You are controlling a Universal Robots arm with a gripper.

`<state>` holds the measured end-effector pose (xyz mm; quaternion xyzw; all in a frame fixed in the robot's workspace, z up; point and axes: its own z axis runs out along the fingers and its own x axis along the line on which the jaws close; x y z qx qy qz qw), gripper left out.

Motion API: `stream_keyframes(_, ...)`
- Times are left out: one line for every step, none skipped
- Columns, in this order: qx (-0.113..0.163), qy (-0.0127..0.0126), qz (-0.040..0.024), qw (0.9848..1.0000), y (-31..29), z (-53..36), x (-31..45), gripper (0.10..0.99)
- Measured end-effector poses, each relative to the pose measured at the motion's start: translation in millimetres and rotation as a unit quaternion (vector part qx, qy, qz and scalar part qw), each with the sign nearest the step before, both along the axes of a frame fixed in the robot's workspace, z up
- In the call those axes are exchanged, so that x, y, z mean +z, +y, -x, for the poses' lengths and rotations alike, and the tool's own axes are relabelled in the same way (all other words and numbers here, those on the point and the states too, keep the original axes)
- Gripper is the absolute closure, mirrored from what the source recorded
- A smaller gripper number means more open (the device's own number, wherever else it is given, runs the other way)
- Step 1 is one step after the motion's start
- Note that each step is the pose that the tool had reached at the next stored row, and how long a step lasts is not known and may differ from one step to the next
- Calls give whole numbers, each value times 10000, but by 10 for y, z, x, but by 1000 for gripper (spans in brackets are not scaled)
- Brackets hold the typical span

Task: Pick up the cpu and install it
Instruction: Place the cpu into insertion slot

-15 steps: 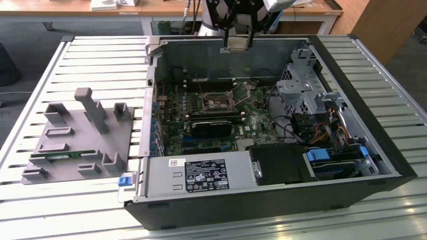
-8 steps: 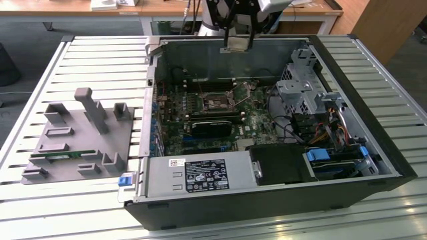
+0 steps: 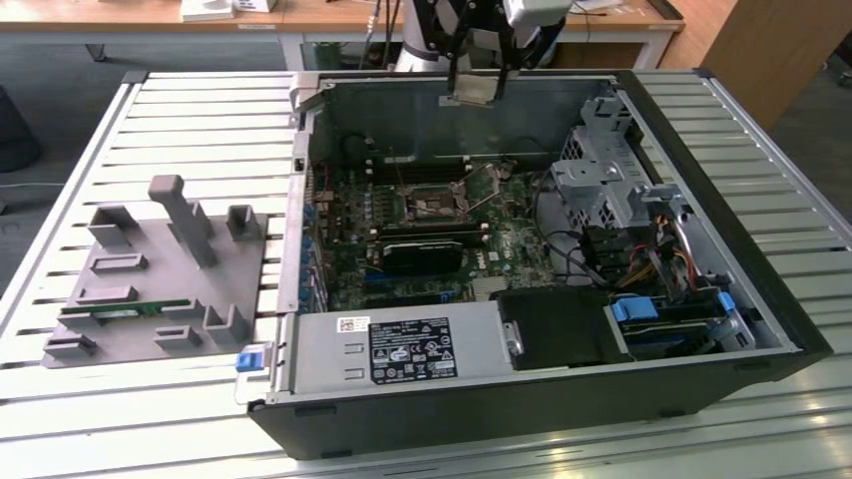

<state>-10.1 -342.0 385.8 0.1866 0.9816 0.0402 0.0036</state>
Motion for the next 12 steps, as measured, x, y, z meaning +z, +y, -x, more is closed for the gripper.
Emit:
stream_keyframes(-48,0,0,10000,0,0,-1,549)
stream_keyframes(-101,0,0,9999,0,0,-2,549)
stream_keyframes(-153,0,0,9999,0,0,-3,549)
stream_keyframes(-205,0,0,9998,0,0,-4,549)
stream_keyframes(-260,0,0,9997,0,0,-4,549)
stream_keyframes(-315,0,0,9995,0,0,-5,549)
stream_keyframes(-375,0,0,9993,0,0,-6,549)
stream_keyframes(-449,0,0,9990,0,0,-7,549)
stream_keyframes(-522,0,0,9986,0,0,-8,549)
stream_keyframes(-594,0,0,9982,0,0,-9,549)
stream_keyframes(-662,0,0,9978,0,0,-10,549)
stream_keyframes(-727,0,0,9974,0,0,-10,549)
